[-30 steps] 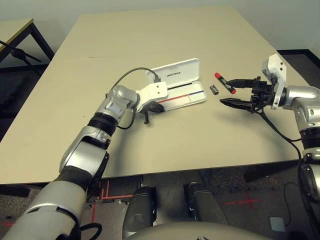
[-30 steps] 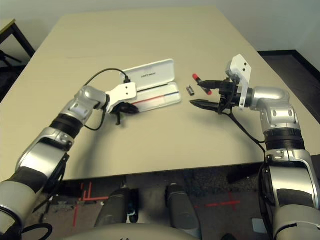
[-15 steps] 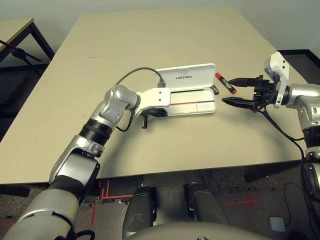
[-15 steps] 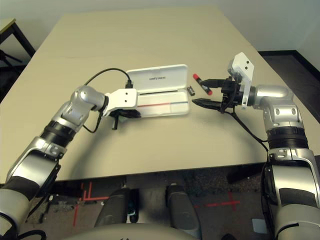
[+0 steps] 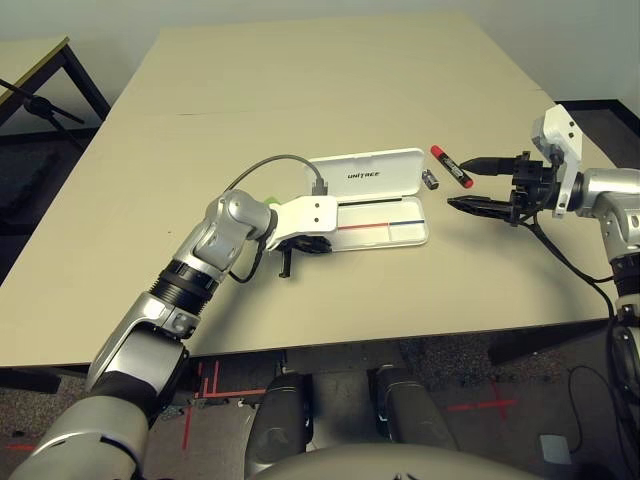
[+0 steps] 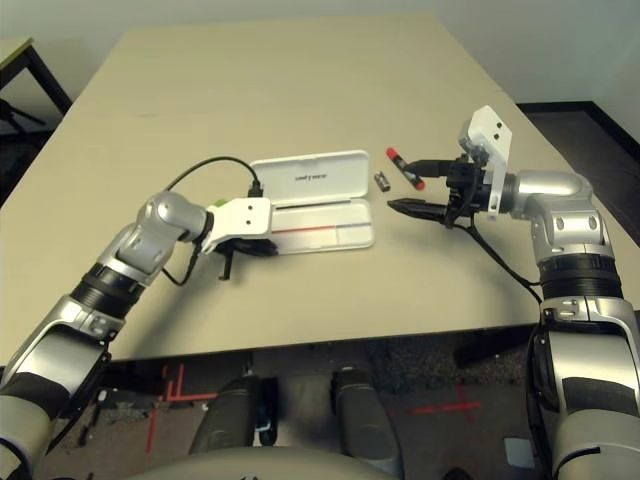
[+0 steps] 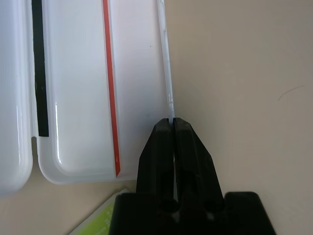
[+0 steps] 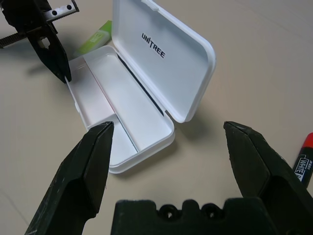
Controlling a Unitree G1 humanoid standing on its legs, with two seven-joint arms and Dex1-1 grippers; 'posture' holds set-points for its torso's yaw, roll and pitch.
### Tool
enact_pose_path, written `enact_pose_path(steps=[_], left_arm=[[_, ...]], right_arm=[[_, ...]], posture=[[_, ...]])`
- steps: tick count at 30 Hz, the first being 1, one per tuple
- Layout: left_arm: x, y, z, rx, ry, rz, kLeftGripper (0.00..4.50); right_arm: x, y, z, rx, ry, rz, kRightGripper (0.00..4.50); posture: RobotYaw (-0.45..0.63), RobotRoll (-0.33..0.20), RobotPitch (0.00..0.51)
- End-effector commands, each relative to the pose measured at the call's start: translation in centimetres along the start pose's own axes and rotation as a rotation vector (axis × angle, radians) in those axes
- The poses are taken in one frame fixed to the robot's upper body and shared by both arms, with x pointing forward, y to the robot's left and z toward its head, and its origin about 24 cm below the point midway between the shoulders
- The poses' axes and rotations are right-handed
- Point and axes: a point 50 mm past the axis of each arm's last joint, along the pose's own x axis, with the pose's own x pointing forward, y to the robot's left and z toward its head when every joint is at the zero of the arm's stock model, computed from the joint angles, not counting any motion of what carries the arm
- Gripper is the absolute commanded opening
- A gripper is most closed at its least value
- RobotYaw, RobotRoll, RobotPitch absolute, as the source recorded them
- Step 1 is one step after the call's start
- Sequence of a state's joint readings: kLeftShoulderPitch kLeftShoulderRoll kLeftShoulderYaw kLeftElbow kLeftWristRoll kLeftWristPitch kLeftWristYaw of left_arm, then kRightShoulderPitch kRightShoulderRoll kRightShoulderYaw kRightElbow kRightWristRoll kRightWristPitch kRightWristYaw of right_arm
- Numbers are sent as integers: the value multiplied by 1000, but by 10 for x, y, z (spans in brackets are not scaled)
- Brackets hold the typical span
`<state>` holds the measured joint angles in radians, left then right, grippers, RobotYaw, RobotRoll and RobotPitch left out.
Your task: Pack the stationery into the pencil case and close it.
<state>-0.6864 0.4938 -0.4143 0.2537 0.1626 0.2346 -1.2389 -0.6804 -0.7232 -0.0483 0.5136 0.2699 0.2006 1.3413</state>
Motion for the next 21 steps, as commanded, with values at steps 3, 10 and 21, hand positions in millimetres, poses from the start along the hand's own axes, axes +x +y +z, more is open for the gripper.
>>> enact_pose_path(steps=[3,10,21], left_arm=[[4,-8,-5,4,18,-23,25],[4,-19,-5,-1,20,-58,25],[8,-30,-4,-38,20,-95,25]], right_arm=[[3,4,-3,10,13,15,4500],[4,5,-5,11,17,21,4500],[7,5,-7,16,16,29,4500]], posture=[[-6,0,94],[-1,0,95],[8,0,100]])
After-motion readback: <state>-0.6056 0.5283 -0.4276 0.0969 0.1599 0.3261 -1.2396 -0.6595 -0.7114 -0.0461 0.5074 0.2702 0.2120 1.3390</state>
